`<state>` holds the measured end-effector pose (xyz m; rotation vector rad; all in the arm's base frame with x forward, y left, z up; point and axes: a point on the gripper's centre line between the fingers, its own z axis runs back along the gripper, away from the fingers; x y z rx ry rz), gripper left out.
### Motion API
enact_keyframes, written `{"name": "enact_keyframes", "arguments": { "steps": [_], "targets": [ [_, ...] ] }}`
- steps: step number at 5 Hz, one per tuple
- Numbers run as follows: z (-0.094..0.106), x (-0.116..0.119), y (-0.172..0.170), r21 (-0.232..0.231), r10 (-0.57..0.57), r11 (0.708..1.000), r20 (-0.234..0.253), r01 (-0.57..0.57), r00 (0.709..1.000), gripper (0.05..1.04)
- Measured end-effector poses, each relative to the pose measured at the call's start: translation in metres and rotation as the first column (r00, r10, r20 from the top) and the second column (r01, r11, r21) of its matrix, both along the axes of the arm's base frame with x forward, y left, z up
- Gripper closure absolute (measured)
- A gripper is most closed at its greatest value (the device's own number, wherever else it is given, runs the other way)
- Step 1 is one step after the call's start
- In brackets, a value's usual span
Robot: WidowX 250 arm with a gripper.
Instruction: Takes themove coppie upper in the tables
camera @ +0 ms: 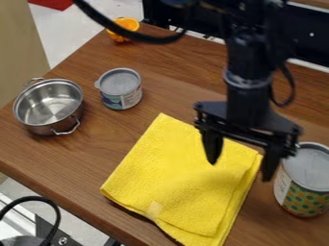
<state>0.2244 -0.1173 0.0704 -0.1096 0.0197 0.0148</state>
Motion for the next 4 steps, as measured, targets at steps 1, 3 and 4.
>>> {"name": "enact_keyframes", "arguments": {
  "steps": [1,3,4],
  "targets": [
    [-0.002,-0.011,-0.018,-0.026,-0.056,0.998,0.018,0.056,0.998,0.087],
    [-0.008,-0.014,-0.058,-0.021,-0.098,0.995,0.054,0.099,0.994,0.087],
    [-0.016,-0.006,-0.072,0.005,-0.044,0.999,0.058,0.044,0.997,0.087]
  ]
}}
